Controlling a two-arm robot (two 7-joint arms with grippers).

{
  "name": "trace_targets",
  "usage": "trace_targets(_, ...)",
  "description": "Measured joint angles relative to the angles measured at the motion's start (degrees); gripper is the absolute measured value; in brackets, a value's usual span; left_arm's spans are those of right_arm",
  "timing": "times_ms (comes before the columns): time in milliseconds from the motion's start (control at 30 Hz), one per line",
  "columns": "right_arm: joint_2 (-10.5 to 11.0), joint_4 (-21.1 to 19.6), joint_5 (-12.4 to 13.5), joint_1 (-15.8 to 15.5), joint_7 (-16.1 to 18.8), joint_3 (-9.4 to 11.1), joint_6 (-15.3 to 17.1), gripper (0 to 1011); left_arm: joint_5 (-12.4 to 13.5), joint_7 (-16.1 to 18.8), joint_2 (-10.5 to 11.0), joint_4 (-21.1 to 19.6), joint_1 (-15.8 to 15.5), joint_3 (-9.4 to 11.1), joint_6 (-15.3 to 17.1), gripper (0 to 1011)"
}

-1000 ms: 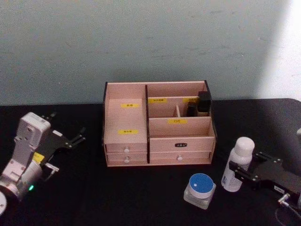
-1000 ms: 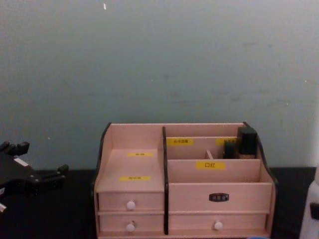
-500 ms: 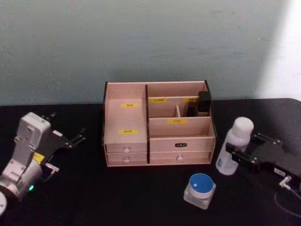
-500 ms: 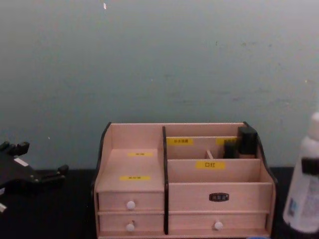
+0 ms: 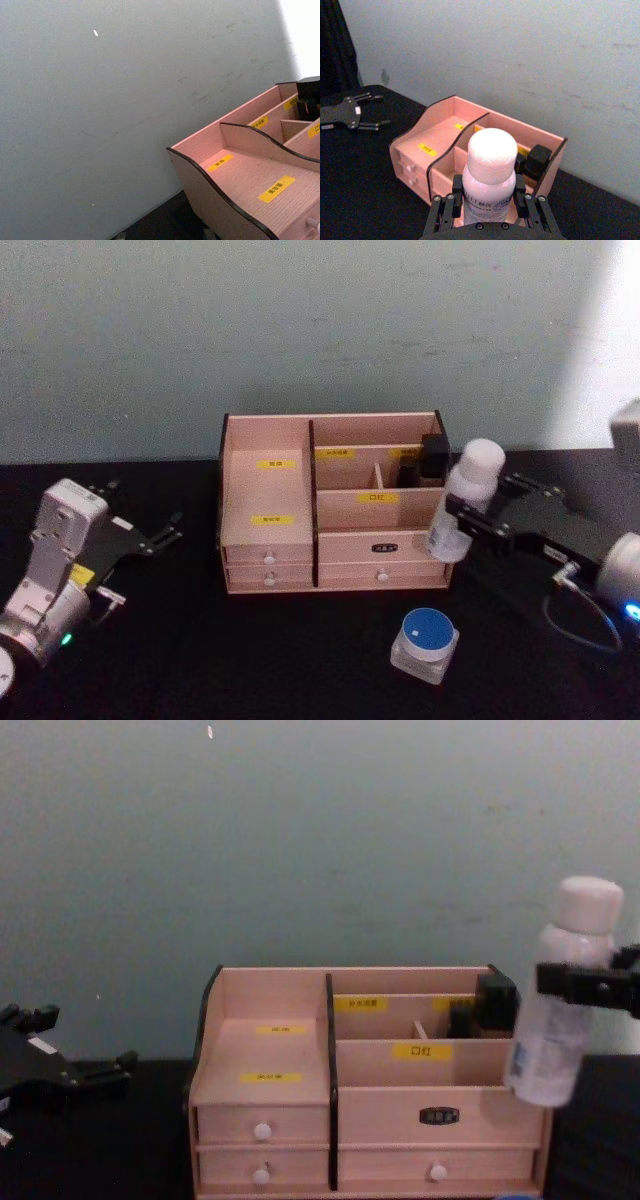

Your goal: Pick up the facial cleanser and watermelon frost from the table and place them into the tiered storage box.

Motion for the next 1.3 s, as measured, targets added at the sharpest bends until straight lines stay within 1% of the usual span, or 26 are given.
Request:
trace_targets(33, -0.28, 0.39, -0.20, 0.60, -0.07, -0.33, 0.05, 596, 0.00, 0.00, 0.00, 0.00, 0.00, 0.00, 0.00, 1001)
trace_targets(67, -0.93, 1.23, -0.58, 1.89, -0.18, -1.09, 0.13, 596, 0.00, 0.00, 0.00, 0.00, 0.00, 0.00, 0.00, 1002)
trace_targets(133, -1.48, 2.04, -0.92, 2.92, -0.25, -1.68, 0.21, 596, 0.00, 0.00, 0.00, 0.00, 0.00, 0.00, 0.00, 1001)
trace_targets(167, -2.11, 2.92, -1.26, 4.13, -0.31, -2.28, 0.28, 596, 0.00, 0.00, 0.00, 0.00, 0.00, 0.00, 0.00, 1001)
trace_targets(267, -3.19, 4.38, -1.74, 5.94, -0.39, -3.09, 0.42, 596, 0.00, 0.00, 0.00, 0.00, 0.00, 0.00, 0.00, 1001)
trace_targets(300, -3.91, 5.24, -1.98, 7.08, -0.47, -3.59, 0.58, 596, 0.00, 0.00, 0.00, 0.00, 0.00, 0.00, 0.00, 1001)
trace_targets(400, -4.93, 6.53, -2.34, 8.70, -0.57, -4.24, 0.73, 596, 0.00, 0.00, 0.00, 0.00, 0.00, 0.00, 0.00, 1001)
trace_targets(433, -5.58, 7.36, -2.56, 9.82, -0.58, -4.63, 0.77, 596, 0.00, 0.00, 0.00, 0.00, 0.00, 0.00, 0.00, 1001)
trace_targets(533, -6.82, 8.89, -3.02, 11.71, -0.59, -5.38, 0.84, 596, 0.00, 0.00, 0.00, 0.00, 0.00, 0.00, 0.00, 1001)
trace_targets(633, -7.74, 10.04, -3.42, 13.12, -0.65, -5.99, 0.96, 596, 0.00, 0.00, 0.00, 0.00, 0.00, 0.00, 0.00, 1001)
trace_targets(733, -9.31, 12.12, -4.14, 15.17, -0.77, -6.96, 1.10, 596, 0.00, 0.00, 0.00, 0.00, 0.00, 0.00, 0.00, 1001)
trace_targets(900, -11.23, 14.87, -5.03, 17.47, -0.77, -8.07, 1.06, 596, 0.00, 0.00, 0.00, 0.00, 0.00, 0.00, 0.00, 1001)
trace_targets(967, -11.48, 15.27, -5.14, 17.77, -0.77, -8.20, 1.07, 596, 0.00, 0.00, 0.00, 0.00, 0.00, 0.00, 0.00, 1001)
trace_targets(1067, -12.79, 17.15, -5.58, 19.08, -0.82, -8.73, 1.23, 596, 0.00, 0.00, 0.00, 0.00, 0.00, 0.00, 0.00, 1001)
trace_targets(1300, -14.81, 20.33, -6.27, 21.26, -0.89, -9.45, 1.89, 596, 0.00, 0.00, 0.00, 0.00, 0.00, 0.00, 0.00, 1001)
